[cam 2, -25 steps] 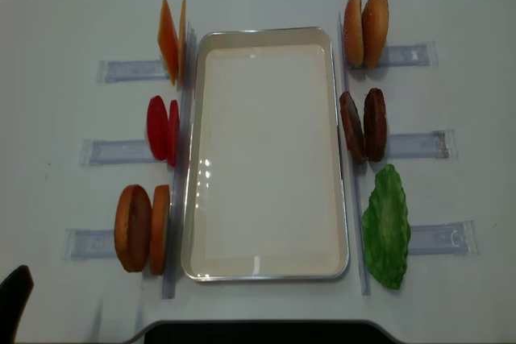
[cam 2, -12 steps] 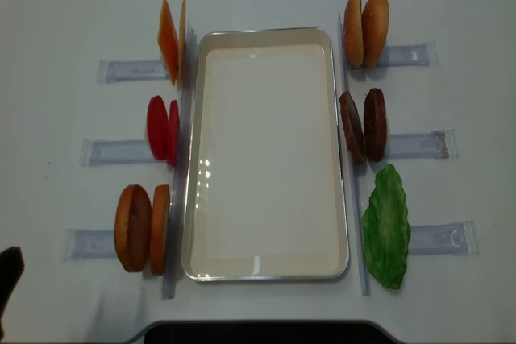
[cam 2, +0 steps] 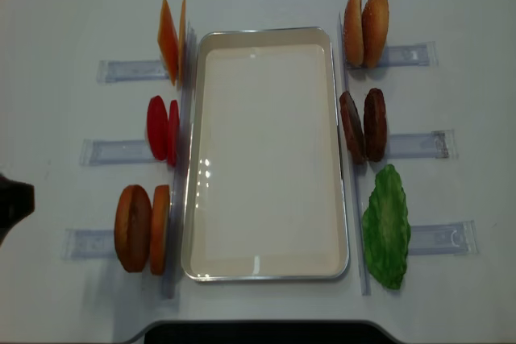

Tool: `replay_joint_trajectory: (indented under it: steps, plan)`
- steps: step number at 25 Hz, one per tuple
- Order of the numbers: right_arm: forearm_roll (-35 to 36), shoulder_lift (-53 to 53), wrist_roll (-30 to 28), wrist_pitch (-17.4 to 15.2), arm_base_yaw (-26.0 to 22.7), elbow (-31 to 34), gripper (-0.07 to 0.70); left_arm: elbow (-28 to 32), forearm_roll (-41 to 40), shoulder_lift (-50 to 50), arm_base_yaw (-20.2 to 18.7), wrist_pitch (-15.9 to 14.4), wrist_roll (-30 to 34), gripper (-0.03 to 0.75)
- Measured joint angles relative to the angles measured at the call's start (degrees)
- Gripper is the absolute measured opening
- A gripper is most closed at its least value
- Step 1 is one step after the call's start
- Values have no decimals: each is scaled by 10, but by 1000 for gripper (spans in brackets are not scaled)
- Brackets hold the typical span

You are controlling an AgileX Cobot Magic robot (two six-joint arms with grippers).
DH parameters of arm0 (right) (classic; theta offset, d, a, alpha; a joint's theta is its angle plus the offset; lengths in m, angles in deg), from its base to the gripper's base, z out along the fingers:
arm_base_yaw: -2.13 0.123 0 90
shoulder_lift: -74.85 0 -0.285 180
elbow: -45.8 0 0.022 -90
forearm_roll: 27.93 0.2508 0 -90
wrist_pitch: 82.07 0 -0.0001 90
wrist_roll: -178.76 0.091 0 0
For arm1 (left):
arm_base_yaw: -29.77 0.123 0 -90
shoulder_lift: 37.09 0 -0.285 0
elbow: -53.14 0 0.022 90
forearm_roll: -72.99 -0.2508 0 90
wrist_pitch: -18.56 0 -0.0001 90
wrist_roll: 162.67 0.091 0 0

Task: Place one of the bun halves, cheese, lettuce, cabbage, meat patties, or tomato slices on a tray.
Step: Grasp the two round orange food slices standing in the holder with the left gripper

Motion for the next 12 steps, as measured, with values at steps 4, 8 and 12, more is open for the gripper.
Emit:
replay_joint_trajectory:
  steps: [4,8,12]
  plan:
    - [28,0,0,0,0,0,472,-41,-1,93,0,-13,0,517]
    - [48,0,0,0,0,0,472,-59,-8,161,0,-13,0,517]
    - [48,0,0,1,0,0,472,-61,-23,206,0,-13,0,517]
